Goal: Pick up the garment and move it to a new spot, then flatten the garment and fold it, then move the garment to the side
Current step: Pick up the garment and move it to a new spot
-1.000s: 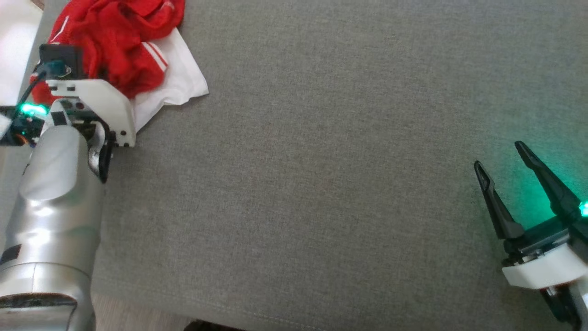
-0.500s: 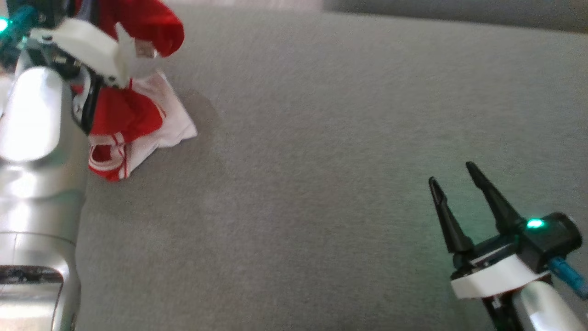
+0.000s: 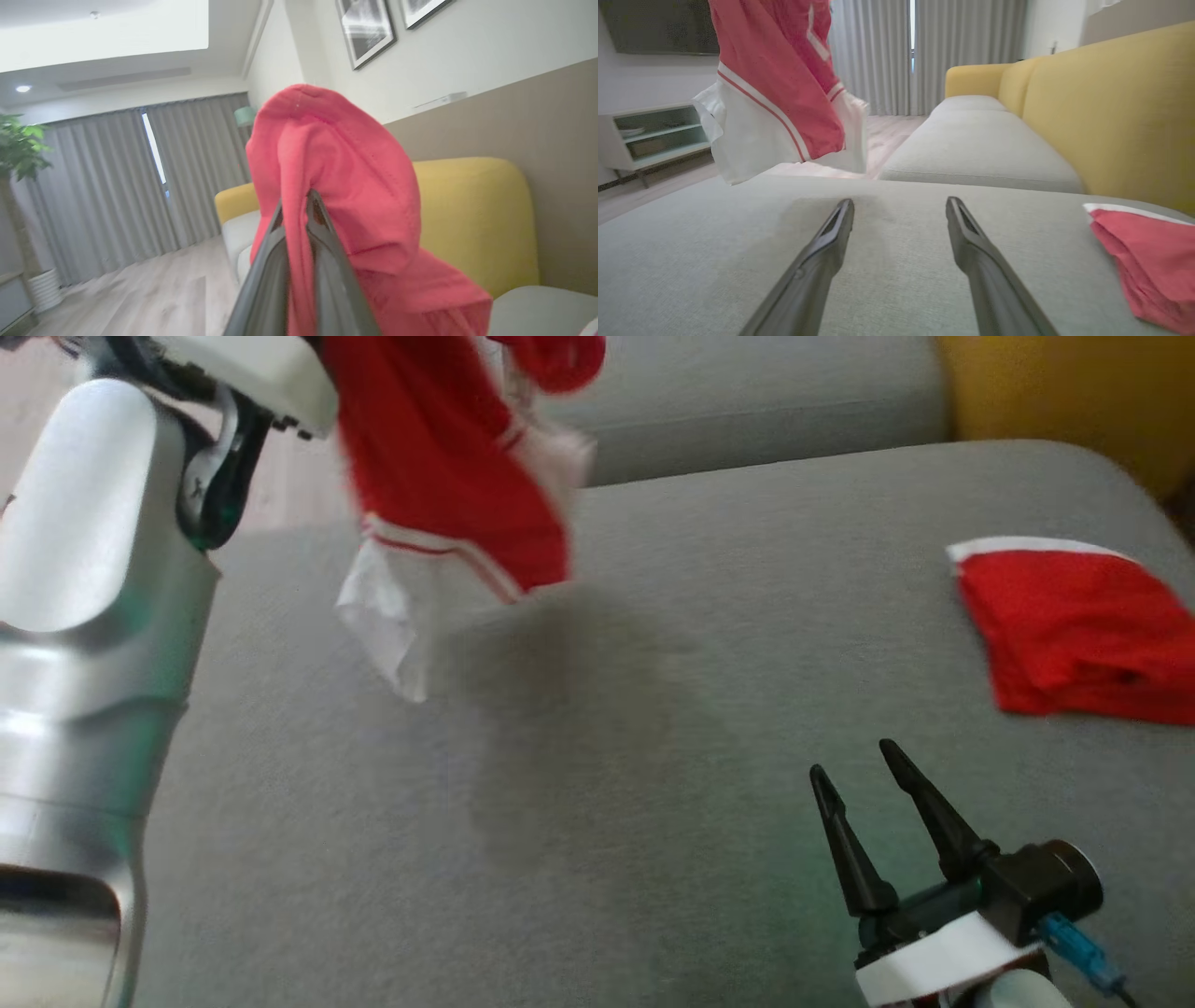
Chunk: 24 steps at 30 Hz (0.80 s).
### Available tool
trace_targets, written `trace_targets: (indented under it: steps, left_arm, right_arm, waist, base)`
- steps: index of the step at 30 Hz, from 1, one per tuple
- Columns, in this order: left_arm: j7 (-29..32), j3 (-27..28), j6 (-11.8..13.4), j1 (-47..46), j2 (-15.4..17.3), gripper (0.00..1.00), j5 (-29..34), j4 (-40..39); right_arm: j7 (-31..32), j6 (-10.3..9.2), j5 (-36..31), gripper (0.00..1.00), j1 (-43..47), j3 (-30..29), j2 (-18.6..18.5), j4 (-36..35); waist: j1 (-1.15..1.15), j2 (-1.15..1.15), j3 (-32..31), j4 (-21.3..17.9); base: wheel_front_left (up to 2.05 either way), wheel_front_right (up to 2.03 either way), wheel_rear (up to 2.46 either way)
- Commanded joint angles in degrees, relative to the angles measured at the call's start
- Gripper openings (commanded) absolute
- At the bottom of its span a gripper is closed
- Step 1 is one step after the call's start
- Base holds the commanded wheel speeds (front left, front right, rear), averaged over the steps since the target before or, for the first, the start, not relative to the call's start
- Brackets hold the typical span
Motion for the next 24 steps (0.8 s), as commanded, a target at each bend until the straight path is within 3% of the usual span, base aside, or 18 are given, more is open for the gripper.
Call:
trace_targets:
  steps: [1, 7, 15, 19, 20, 21, 24]
  left_arm:
    - [0.5, 0.95, 0.11, -3.47, 1.62, 0.0, -1.75, -2.55]
    - [-1.14, -1.25, 0.37, 4.9, -0.67, 0.0, -5.04, -3.48]
    - [-10.45, -1.58, 4.28, 27.21, -3.82, 0.0, -8.2, 2.48]
    - [-13.67, -1.73, 5.37, 32.66, -4.11, 0.0, -8.1, 6.52]
    - [-14.63, -0.99, 6.12, 33.93, -4.41, 0.61, -8.45, 7.43]
    - [-15.29, -0.48, 6.74, 35.06, -4.68, 1.0, -8.59, 8.21]
    - [-16.55, 1.23, 9.01, 37.81, -5.44, 1.0, -7.66, 7.68]
  right_arm:
    - [-0.62, 0.37, -0.42, 1.0, -0.42, 0.89, 0.18, -1.71]
    - [-0.62, 0.37, -0.5, 1.0, 0.59, 0.27, 0.69, -1.73]
    - [-0.62, 0.37, -0.46, 1.0, 1.98, -0.33, 0.9, -1.35]
    - [-0.62, 0.37, -0.43, 1.0, 2.21, -0.31, 0.57, -0.91]
    - [-0.62, 0.37, -0.33, 1.0, 2.26, -0.4, 0.56, -0.85]
    - [-0.62, 0.37, -0.23, 1.0, 2.34, -0.54, 0.56, -0.74]
    - [-0.62, 0.37, 0.0, 1.0, 2.76, -1.36, 0.6, -0.26]
  waist:
    - [0.01, 0.0, -2.64, -4.82]
    - [0.01, 0.0, -2.21, -7.36]
    - [0.01, 0.0, -0.16, -8.08]
    - [0.01, 0.0, 0.2, -7.63]
    - [0.01, 0.0, 0.19, -7.39]
    - [0.01, 0.0, 0.11, -7.03]
    - [0.01, 0.0, -0.48, -5.36]
  base:
    - [0.0, 0.0, 0.0]
    - [0.0, 0.0, 0.0]
    - [0.0, 0.0, 0.0]
    - [0.0, 0.0, 0.0]
    - [0.0, 0.0, 0.0]
    - [0.0, 0.0, 0.0]
    - [0.0, 0.0, 0.0]
